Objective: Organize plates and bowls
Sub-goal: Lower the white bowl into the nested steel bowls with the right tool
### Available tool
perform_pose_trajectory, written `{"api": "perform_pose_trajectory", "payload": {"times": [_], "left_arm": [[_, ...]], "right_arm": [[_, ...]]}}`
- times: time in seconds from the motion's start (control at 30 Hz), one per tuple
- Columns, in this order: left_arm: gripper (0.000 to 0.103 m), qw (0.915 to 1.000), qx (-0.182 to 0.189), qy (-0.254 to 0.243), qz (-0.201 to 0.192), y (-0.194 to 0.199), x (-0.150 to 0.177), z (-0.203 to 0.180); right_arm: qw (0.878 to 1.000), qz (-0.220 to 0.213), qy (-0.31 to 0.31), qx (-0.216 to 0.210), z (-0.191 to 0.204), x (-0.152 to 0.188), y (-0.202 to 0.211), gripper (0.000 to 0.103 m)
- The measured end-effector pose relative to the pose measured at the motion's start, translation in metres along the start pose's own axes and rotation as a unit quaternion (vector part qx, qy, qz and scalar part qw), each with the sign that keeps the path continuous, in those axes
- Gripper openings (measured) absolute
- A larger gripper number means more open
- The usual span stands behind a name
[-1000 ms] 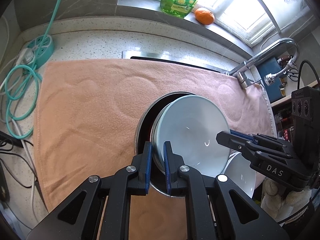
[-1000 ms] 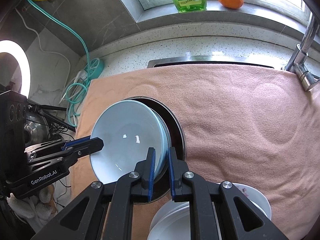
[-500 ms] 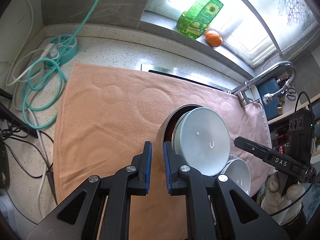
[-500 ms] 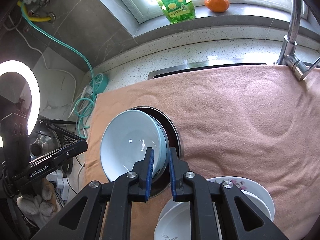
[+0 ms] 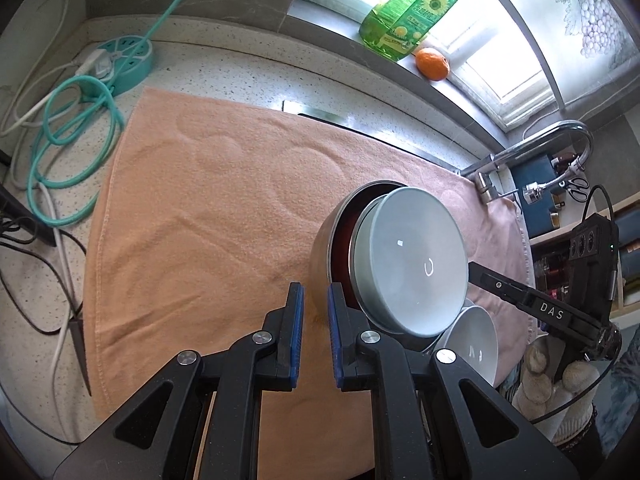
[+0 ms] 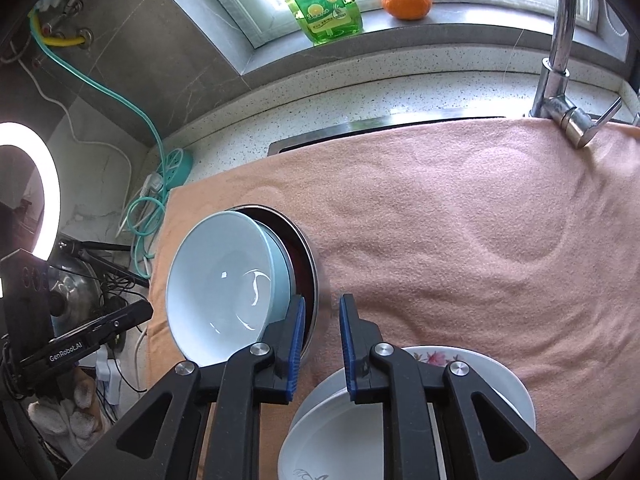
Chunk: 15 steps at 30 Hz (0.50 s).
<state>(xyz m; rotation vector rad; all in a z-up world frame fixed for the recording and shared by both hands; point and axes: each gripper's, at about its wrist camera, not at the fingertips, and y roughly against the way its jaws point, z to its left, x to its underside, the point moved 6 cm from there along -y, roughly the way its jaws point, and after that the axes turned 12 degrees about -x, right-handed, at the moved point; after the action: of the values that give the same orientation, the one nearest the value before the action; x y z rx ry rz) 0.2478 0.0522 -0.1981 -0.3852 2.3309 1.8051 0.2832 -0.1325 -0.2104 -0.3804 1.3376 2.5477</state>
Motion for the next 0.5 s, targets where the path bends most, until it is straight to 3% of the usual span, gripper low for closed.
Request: {"api": "perform_pose_trajectory", "payload": {"times": [0.5], "left_arm": [[0.011, 0.9999, 0.006, -0.002, 0.016, -0.016, -0.007, -0.003]], "right_arm": [[0.999, 0.019, -0.031, -0.011, -0.009, 0.0, -0.02, 0.016]]}}
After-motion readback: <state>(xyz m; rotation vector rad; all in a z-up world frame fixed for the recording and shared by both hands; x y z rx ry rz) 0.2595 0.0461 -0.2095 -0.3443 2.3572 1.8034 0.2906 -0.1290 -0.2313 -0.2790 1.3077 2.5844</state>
